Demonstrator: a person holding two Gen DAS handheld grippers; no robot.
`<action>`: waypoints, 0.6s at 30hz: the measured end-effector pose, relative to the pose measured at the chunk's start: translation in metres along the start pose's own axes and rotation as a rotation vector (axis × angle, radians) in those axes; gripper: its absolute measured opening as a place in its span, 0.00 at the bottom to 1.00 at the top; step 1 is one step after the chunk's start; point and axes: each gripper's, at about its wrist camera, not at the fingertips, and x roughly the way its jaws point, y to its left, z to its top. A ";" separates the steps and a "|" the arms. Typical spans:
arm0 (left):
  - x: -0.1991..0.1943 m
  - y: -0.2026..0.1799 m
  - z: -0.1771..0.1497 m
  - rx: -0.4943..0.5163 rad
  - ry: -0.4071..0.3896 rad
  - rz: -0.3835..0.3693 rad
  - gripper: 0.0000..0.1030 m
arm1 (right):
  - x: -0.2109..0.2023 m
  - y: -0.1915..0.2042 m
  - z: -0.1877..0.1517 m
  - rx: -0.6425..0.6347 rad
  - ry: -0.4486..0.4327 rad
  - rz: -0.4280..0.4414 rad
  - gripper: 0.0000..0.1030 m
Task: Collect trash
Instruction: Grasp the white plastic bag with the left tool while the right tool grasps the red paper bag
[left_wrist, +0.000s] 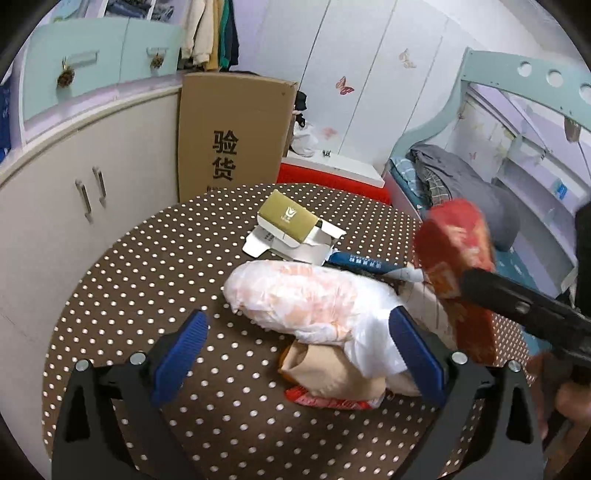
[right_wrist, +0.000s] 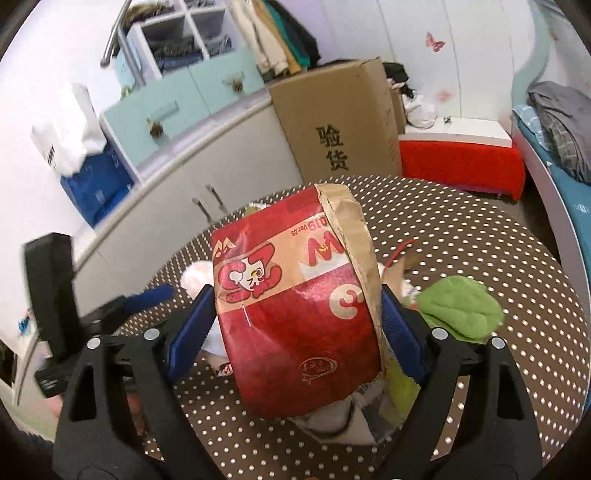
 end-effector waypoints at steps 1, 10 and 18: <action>0.000 0.000 0.002 -0.010 0.003 -0.003 0.93 | -0.004 -0.001 0.000 0.005 -0.009 0.003 0.82; 0.029 -0.015 0.010 -0.021 0.073 -0.039 0.74 | -0.039 -0.010 -0.002 0.049 -0.082 0.054 0.82; 0.013 -0.019 0.008 0.005 0.021 -0.091 0.57 | -0.054 -0.012 -0.009 0.061 -0.102 0.051 0.82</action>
